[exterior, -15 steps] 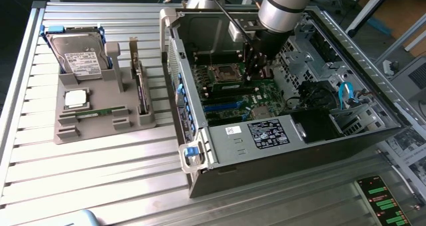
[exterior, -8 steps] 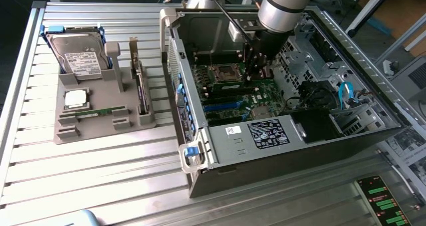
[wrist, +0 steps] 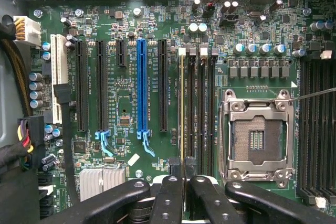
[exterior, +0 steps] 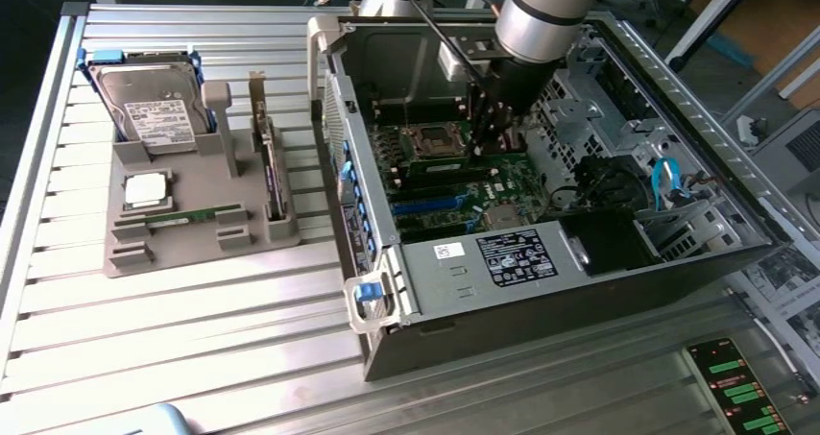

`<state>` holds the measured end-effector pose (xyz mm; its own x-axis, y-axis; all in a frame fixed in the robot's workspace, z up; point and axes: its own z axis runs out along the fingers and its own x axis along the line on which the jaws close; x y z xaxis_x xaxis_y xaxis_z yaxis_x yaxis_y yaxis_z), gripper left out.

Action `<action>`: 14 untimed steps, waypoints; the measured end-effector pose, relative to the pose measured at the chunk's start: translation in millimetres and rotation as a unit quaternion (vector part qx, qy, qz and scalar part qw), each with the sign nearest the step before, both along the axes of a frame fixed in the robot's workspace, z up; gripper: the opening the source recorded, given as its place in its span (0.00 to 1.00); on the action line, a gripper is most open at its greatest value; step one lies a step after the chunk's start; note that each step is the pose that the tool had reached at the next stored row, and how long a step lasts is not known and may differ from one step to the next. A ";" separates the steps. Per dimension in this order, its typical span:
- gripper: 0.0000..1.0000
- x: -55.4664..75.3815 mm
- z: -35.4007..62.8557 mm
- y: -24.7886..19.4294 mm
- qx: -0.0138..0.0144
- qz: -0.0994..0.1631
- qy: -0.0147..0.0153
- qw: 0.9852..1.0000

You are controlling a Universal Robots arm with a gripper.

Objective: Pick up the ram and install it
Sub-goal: 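Insert the ram into the slot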

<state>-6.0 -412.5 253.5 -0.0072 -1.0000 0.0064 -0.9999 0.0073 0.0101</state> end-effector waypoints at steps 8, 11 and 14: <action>0.12 0.0 -3.1 0.3 0.000 0.000 -0.001 1.000; 0.12 -0.1 -4.9 0.3 0.000 0.000 -0.001 1.000; 0.12 -0.1 -6.2 0.3 0.000 0.000 -0.001 1.000</action>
<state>-6.1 -412.2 247.3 -0.0072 -1.0000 0.0062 -0.9999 0.0073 0.0079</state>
